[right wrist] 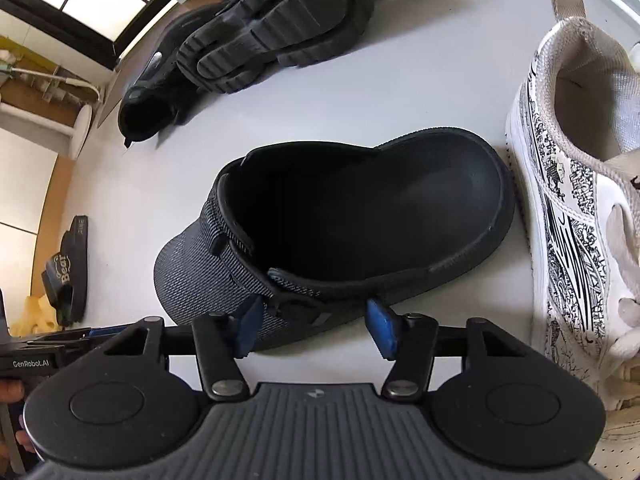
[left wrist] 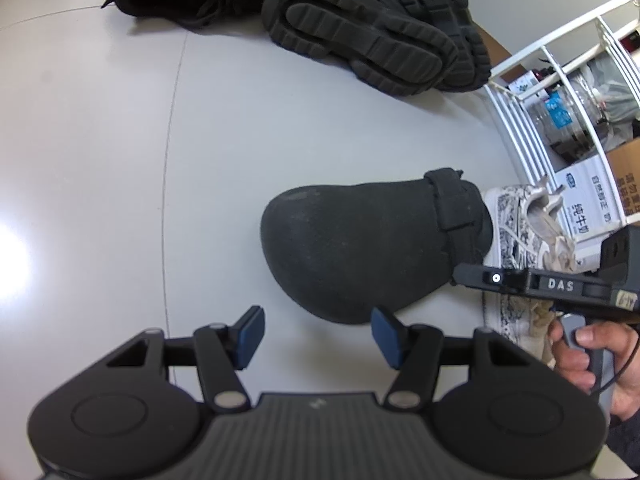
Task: Organize scattered shoes
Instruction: 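Move the right tool down to the black clog's strap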
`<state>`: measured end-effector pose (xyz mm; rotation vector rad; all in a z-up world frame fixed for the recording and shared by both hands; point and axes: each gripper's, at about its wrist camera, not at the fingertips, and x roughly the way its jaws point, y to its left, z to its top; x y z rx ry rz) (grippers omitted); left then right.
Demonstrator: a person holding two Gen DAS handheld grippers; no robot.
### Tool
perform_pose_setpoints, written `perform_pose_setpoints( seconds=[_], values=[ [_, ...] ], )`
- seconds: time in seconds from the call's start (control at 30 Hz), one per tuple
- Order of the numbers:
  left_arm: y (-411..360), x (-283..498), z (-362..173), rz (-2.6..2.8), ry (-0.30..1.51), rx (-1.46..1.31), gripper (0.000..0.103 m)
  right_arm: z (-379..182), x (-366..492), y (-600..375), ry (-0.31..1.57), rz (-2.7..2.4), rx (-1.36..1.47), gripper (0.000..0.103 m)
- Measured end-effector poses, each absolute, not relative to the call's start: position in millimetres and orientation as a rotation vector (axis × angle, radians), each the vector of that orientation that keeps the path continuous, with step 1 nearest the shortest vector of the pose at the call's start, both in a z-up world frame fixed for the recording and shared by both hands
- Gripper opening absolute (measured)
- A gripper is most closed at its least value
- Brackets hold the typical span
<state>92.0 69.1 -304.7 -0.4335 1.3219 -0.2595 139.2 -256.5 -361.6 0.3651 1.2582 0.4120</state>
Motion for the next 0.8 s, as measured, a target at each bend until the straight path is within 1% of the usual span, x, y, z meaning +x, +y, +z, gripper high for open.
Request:
perform_pose_setpoints(
  seconds=[0.43, 0.8],
  values=[
    [63.5, 91.5, -303.3, -0.275, 1.318, -0.425, 0.062, -351.3, 123.1, -282.3, 1.288, 0.355, 0.310, 0.057],
    [61.4, 90.4, -304.5, -0.277, 1.324, -0.426, 0.062, -344.7, 110.8, -284.5, 1.283, 0.380, 0.211, 0.054]
  ],
)
